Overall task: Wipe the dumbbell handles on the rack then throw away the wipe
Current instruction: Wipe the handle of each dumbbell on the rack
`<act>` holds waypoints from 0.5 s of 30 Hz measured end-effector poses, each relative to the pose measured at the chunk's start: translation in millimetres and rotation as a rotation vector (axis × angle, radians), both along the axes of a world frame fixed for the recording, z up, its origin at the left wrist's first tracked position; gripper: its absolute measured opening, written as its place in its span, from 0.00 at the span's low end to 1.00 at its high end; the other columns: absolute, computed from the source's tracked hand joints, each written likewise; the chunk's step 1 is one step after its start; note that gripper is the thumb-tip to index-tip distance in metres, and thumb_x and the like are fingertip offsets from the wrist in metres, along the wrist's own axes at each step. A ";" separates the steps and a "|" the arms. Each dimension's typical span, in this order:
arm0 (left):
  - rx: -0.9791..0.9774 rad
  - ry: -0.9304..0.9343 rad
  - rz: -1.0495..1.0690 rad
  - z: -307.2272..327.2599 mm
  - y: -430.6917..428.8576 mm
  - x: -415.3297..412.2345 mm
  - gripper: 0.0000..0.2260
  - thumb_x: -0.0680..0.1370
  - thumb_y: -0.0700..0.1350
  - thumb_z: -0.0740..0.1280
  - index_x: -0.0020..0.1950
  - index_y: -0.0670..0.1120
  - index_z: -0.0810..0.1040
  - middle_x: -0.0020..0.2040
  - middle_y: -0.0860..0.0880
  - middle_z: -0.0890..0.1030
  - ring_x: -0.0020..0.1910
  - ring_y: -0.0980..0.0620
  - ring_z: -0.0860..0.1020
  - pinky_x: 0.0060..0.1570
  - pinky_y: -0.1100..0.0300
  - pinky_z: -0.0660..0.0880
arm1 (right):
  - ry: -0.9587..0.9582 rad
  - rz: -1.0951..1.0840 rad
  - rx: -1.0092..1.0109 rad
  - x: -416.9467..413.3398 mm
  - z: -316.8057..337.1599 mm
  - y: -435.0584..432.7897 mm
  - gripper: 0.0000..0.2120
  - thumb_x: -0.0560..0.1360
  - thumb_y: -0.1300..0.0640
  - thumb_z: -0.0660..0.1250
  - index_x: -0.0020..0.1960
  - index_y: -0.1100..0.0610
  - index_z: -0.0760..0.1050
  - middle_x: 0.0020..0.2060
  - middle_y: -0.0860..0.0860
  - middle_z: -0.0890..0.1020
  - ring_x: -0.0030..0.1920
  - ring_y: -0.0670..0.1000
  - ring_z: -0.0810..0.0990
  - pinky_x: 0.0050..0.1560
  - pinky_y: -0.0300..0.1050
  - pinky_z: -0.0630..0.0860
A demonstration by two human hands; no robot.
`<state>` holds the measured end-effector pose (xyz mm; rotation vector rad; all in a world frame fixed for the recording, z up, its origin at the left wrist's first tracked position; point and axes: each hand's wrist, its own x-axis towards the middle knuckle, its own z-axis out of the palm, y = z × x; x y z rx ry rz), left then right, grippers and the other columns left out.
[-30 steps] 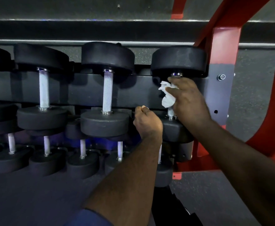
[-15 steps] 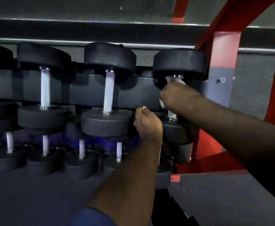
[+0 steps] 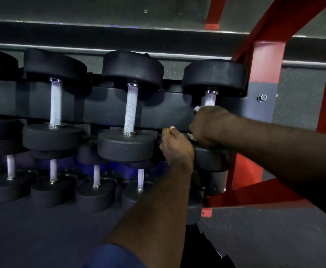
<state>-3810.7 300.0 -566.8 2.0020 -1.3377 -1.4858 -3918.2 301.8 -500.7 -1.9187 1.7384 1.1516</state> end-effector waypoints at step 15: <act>0.021 -0.005 -0.011 4.5 -1.3 0.2 0.16 0.87 0.51 0.56 0.56 0.43 0.79 0.53 0.42 0.83 0.50 0.45 0.78 0.48 0.58 0.68 | -0.026 -0.054 -0.089 -18.5 10.0 -3.9 0.19 0.82 0.51 0.56 0.65 0.56 0.78 0.65 0.55 0.79 0.68 0.59 0.74 0.72 0.54 0.67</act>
